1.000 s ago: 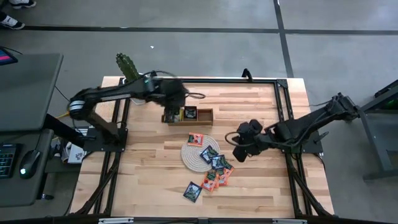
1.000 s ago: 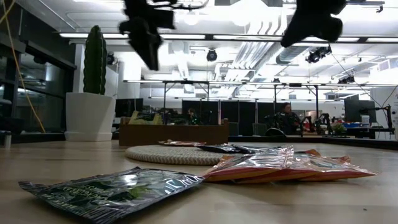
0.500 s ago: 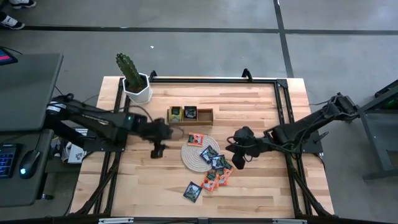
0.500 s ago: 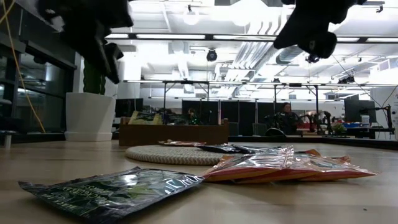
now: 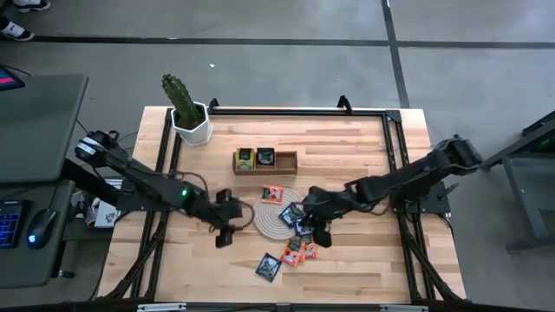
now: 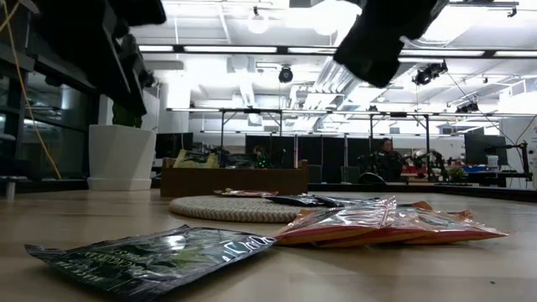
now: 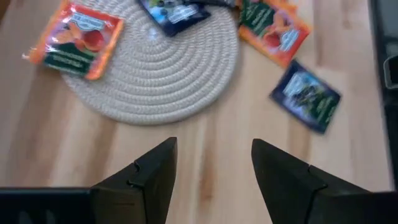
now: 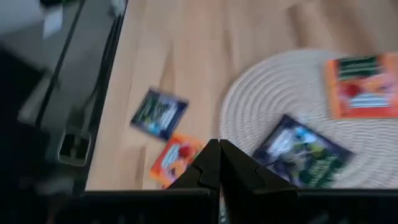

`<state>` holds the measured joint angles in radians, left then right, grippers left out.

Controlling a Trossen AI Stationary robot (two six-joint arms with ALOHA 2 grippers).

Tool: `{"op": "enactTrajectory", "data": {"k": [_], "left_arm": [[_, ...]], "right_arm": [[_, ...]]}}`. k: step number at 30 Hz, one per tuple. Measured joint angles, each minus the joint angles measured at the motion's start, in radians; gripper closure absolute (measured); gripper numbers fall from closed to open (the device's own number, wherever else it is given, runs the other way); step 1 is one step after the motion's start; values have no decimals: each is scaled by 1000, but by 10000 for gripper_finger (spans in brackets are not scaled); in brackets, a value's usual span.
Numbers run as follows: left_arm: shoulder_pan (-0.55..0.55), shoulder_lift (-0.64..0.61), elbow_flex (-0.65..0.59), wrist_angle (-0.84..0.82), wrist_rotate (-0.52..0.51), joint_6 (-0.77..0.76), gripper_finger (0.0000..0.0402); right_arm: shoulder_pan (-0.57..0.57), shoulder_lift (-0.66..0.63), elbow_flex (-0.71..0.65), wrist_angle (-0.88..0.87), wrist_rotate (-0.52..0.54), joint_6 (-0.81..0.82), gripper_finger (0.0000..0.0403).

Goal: Pick & Place Tea
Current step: Put the purple tea bag into the middle section of the wooden organizer

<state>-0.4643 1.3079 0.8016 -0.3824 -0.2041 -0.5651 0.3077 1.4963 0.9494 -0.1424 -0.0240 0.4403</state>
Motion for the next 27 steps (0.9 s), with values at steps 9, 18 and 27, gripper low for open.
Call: {"op": "enactTrajectory", "data": {"k": [9,18,27], "left_arm": [[-244,87,0,17,-237,-436,197],[-407,281,0,280,-407,-681,197],[-429,451,5,471,-399,-666,197]], "right_arm": [[26,222,157,-10,-106,-103,403],[35,352,321,-3,-98,-143,403],[70,487,405,-40,-136,-154,403]]}}
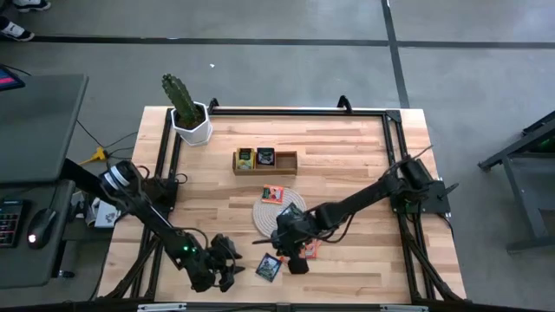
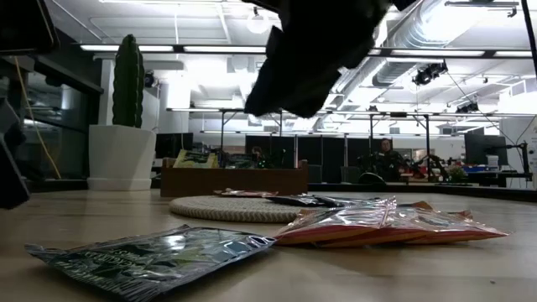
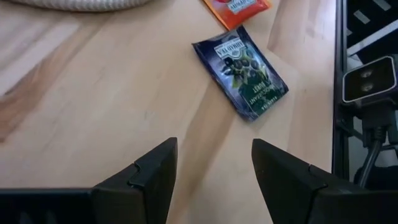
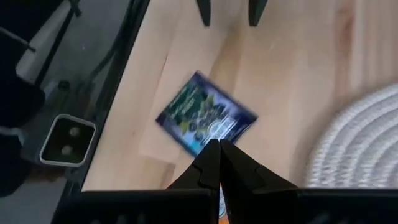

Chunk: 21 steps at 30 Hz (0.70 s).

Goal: Pick & Place Tea
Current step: Put the purple tea bag into the middle section of the wooden organizer

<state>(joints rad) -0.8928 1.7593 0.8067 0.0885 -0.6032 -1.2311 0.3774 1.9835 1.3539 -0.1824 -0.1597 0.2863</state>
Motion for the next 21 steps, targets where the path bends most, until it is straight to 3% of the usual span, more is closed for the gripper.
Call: {"op": "enactTrajectory", "data": {"k": [12,21], "left_arm": [[2,14,1,40,68,21,197],[3,14,0,77,78,14,197]], "right_arm": [[55,96,6,57,-5,-85,403],[47,99,7,109,30,-171,403]]}}
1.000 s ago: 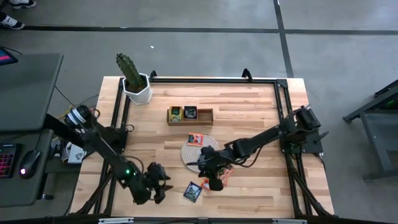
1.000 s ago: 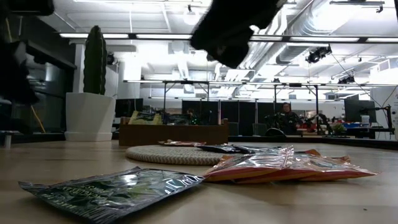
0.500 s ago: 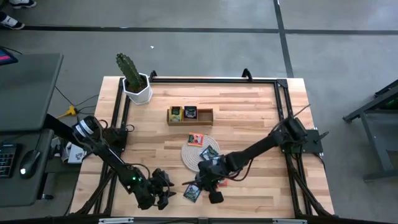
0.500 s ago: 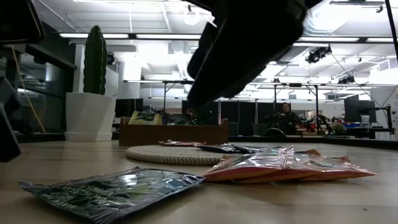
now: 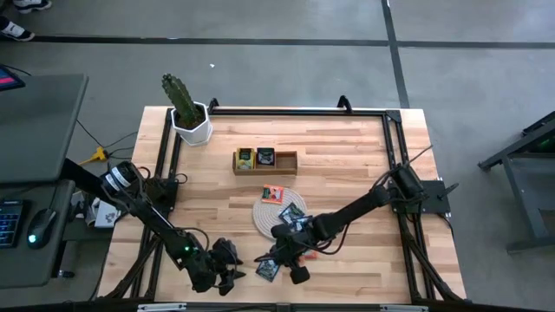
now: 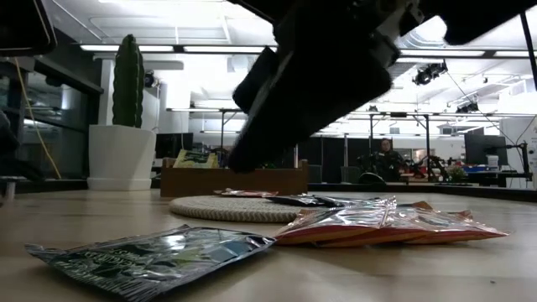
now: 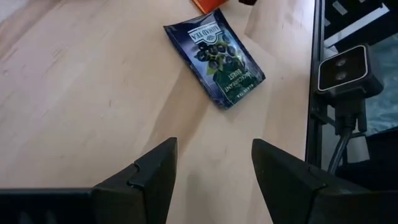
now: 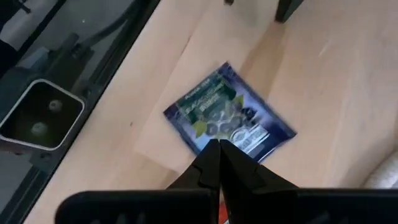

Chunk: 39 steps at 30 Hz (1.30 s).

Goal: Pick & Place Tea
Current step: Put the purple tea bag into the middle section of the wooden organizer

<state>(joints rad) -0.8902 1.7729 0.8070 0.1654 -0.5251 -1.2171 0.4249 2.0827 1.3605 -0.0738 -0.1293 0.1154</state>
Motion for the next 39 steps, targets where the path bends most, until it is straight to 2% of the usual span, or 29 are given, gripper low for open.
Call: {"op": "enactTrajectory", "data": {"k": [3,9,15,27,39], "left_arm": [[0,0,0,-1,17,-15,197],[0,0,0,3,18,-257,197],[0,0,0,37,22,-353,197],[78,11,0,70,125,-339,197],[85,31,0,78,149,-333,197]], "right_arm": [[-7,5,0,8,15,-34,403],[-13,12,0,43,40,-66,403],[-13,17,0,71,67,-91,403],[-7,50,0,81,77,-45,403],[43,95,2,67,65,14,403]]}}
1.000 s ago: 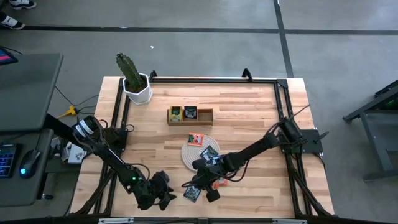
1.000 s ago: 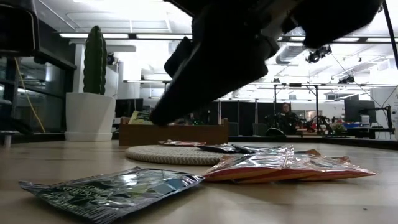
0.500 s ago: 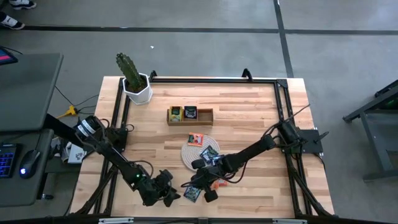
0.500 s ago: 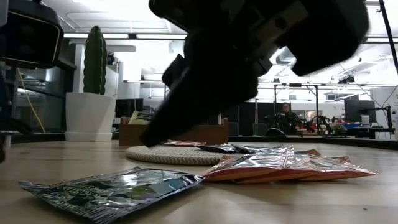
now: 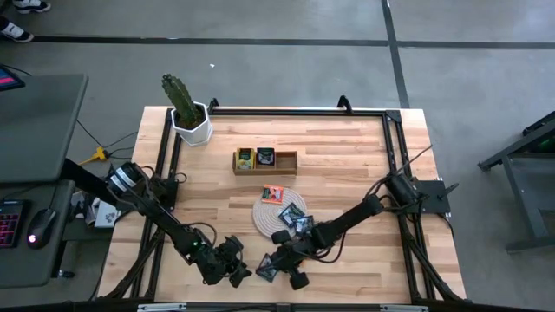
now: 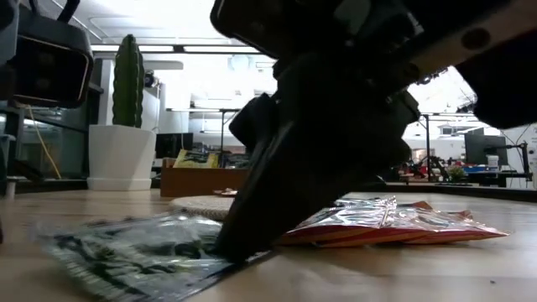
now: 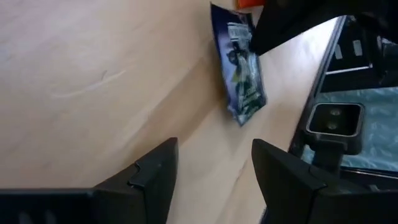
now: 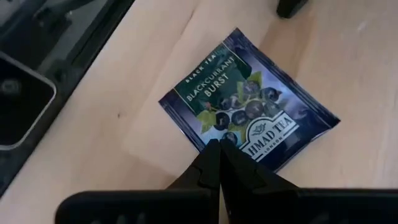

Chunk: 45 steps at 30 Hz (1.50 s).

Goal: Pick & Place Tea
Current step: Put the purple tea bag into the middle section of the wooden organizer

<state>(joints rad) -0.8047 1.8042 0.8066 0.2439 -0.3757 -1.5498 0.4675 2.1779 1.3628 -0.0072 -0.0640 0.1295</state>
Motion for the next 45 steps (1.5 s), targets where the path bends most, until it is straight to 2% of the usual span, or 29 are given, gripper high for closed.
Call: {"op": "enactTrajectory", "data": {"k": [13,20,25,33,45], "left_arm": [[1,0,0,1,4,-12,197],[56,0,0,11,4,0,197],[100,0,0,54,77,62,197],[111,0,18,37,131,82,197],[111,0,20,-25,157,61,197]], "right_arm": [[-11,14,0,-5,30,102,403],[-16,16,-2,30,34,106,403],[-22,16,-2,34,55,127,403],[-29,17,-2,37,70,145,403],[-43,18,-3,60,74,159,403]]}}
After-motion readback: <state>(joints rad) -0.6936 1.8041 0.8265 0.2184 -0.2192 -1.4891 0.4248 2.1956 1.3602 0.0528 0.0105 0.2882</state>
